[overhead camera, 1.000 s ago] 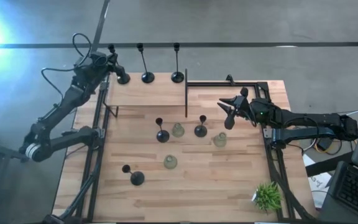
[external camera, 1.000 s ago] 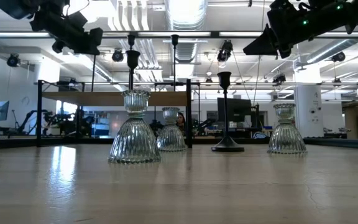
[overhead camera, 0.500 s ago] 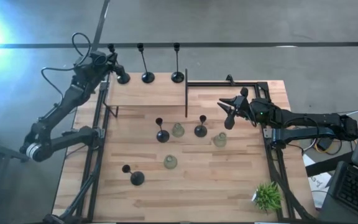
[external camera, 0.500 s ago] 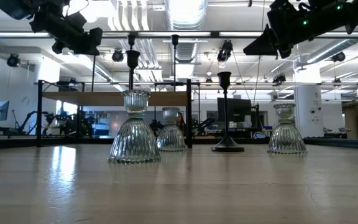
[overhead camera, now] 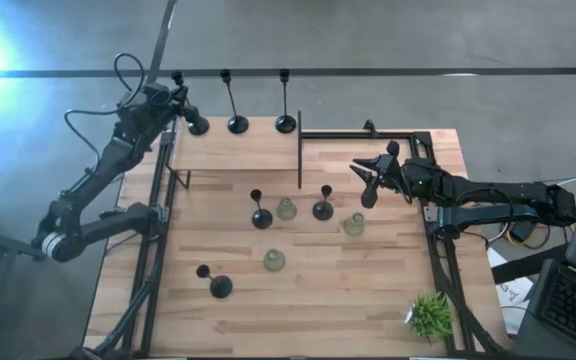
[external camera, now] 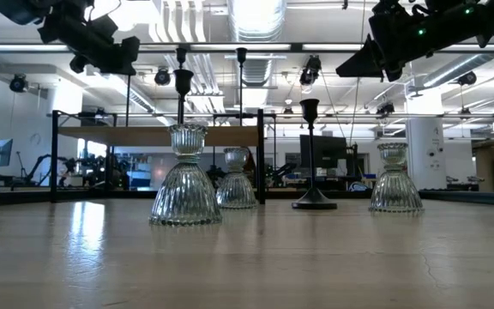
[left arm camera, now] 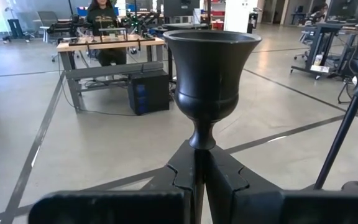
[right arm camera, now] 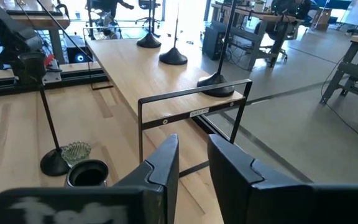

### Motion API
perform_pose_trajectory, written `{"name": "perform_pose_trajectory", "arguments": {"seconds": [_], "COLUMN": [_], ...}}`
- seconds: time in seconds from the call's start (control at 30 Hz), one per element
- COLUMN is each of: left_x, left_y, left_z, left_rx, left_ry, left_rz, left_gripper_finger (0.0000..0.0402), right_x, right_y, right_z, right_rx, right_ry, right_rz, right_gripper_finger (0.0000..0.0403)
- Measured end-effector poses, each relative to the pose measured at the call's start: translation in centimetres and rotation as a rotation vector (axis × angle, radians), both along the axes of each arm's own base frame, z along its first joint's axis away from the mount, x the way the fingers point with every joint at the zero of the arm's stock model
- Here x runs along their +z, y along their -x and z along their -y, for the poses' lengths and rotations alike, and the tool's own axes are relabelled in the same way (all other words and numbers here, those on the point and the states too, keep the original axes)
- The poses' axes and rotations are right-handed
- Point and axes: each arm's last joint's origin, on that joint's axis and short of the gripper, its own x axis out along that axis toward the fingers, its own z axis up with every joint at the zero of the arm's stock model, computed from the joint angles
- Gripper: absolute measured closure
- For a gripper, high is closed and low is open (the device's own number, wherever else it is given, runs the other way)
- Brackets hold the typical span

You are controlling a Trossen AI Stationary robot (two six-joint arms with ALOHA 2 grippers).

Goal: Pick & Place candle stick holders
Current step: Put the large black candle holder on the shelf

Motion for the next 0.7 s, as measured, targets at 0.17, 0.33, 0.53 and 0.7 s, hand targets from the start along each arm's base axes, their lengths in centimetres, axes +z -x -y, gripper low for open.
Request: {"name": "perform_pose_trajectory", "arguments": {"seconds": [0.17, 0.33, 0.53, 0.7], "left_x": [0.0, 0.1, 0.4, 0.6], "left_y": [0.0, 0.1, 0.1, 0.1], "left_z": [0.1, 0.2, 1.0, 1.3], "left_rx": [-0.001, -0.003, -0.01, -0.01], "left_ry": [0.0, 0.0, -0.013, -0.029], "left_rz": [0.0, 0.001, 0.011, 0.011], "left_gripper_finger": [0.0384, 0.0384, 0.0384, 0.0384], "right_x": [-0.1, -0.2, -0.2, -0.3], "right_y": [0.0, 0.0, 0.0, 0.0], "right_z": [0.0, 0.0, 0.0, 0.0], "right_rx": [0.0, 0.0, -0.001, -0.002], "right_ry": [-0.001, -0.002, -0.005, -0.011], "right_rz": [-0.003, -0.006, -0.004, -0.002], "right_gripper_finger": [0.033, 0.0322, 0.0313, 0.0315]}}
